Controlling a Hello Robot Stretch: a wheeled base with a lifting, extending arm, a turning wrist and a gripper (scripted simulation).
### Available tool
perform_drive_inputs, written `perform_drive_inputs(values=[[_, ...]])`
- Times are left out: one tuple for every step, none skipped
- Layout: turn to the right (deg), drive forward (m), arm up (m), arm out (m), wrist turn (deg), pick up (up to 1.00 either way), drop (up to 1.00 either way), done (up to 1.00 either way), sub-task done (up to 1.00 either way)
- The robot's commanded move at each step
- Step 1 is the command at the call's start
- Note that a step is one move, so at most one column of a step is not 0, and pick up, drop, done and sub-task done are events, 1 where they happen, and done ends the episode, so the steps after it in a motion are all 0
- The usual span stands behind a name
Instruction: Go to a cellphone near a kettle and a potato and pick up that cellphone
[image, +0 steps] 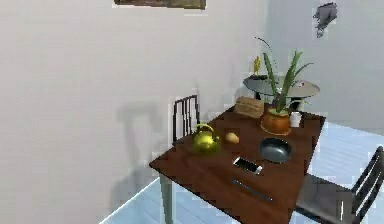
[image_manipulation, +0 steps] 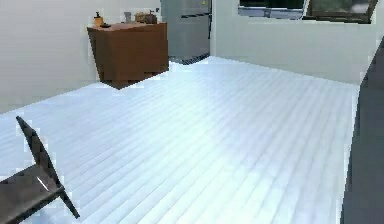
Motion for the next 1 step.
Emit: perform_drive_inputs(values=[[-45.0,0.0,0.0,0.0,0.0,0.0,0.0,0.0,0.0]])
